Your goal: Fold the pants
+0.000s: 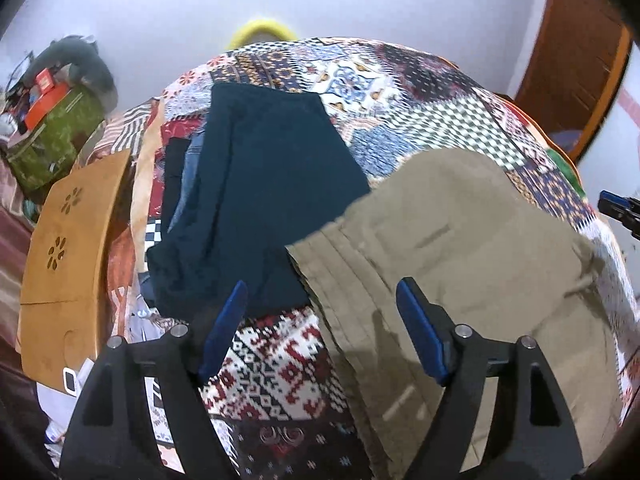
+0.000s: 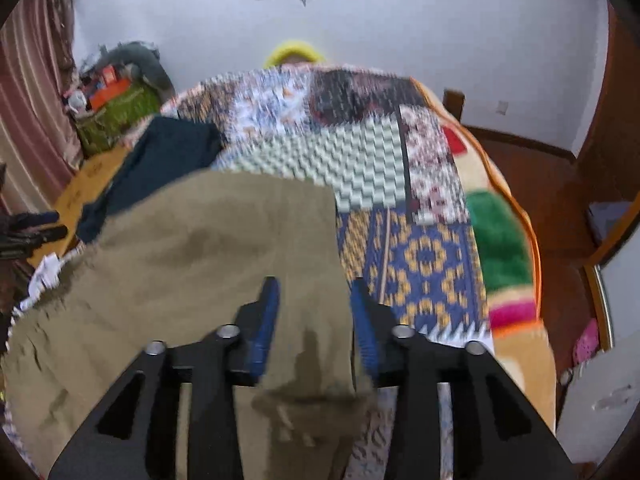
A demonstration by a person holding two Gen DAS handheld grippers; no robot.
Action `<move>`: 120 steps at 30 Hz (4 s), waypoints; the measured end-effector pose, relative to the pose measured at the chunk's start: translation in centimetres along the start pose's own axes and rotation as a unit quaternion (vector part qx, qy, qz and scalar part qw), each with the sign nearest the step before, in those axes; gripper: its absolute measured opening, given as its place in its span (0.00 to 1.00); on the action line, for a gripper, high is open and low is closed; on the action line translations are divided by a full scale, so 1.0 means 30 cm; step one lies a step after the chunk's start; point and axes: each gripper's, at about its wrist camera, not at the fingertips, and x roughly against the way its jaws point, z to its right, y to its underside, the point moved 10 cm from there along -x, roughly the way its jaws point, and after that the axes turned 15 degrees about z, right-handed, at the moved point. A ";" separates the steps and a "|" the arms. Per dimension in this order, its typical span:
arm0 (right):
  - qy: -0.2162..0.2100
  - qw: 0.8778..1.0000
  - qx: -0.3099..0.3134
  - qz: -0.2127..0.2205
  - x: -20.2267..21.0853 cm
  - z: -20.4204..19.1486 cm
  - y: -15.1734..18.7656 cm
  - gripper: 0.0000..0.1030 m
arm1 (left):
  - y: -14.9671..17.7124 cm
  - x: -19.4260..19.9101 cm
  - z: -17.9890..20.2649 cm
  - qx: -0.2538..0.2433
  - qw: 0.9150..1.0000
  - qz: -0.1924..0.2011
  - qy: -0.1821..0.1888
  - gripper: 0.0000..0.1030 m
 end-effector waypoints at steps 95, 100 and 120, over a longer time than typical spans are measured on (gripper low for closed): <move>0.003 0.995 -0.097 0.033 0.484 -0.155 0.436 0.08 | 0.417 0.526 0.206 -0.035 0.999 0.015 0.029 0.53; 0.011 0.995 -0.099 0.022 0.507 -0.163 0.499 0.08 | 0.437 0.562 0.184 -0.029 0.999 0.018 0.018 0.57; -0.034 0.998 -0.009 0.061 0.545 -0.385 0.352 0.51 | 0.371 0.588 0.403 -0.154 0.986 0.045 0.048 0.71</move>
